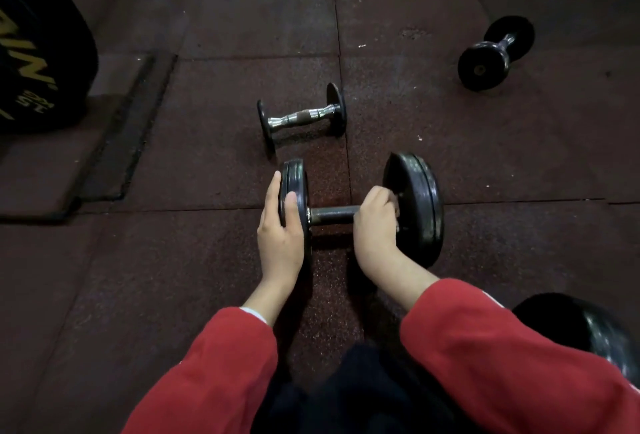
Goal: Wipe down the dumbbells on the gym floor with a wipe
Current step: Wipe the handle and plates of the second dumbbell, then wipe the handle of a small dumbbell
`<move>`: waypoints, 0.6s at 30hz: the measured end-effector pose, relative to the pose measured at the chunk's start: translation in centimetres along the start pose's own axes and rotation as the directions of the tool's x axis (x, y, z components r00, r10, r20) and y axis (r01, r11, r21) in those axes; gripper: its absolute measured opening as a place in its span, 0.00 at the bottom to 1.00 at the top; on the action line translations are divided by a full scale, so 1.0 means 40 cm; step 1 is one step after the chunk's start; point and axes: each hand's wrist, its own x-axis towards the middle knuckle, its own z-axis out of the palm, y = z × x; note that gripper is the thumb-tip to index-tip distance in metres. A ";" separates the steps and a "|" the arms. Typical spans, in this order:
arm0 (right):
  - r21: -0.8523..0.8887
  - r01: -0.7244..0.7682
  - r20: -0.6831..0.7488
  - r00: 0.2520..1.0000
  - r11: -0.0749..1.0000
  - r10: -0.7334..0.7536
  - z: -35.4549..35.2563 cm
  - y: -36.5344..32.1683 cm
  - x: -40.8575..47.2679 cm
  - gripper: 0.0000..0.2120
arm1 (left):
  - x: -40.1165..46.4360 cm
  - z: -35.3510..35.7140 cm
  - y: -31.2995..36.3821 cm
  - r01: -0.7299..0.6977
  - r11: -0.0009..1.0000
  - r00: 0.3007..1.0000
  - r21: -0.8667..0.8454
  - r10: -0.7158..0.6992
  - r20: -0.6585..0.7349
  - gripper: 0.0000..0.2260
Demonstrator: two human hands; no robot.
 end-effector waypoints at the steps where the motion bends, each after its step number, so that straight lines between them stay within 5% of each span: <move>1: 0.016 0.021 0.001 1.000 1.000 -0.021 -0.003 0.008 0.000 0.14 | 0.004 -0.006 0.010 0.039 0.999 0.998 0.020 -0.040 0.047 0.19; 5: 0.207 0.134 0.019 0.990 0.969 -0.140 -0.094 0.072 0.007 0.16 | 0.034 -0.066 0.101 0.162 0.935 0.921 0.316 -0.258 0.293 0.22; 9: 0.490 0.066 0.108 0.985 0.869 -0.136 -0.283 0.166 -0.047 0.15 | 0.064 -0.135 0.273 0.028 0.779 0.799 0.626 -0.393 0.454 0.24; 14: 0.593 -0.071 0.263 0.959 0.802 -0.109 -0.525 0.280 -0.131 0.14 | 0.102 -0.251 0.571 -0.056 0.738 0.812 0.673 -0.359 0.461 0.22; 18: 0.571 -0.041 0.255 0.958 0.820 -0.130 -0.717 0.382 -0.229 0.16 | 0.115 -0.363 0.795 -0.010 0.744 0.798 0.668 -0.396 0.454 0.21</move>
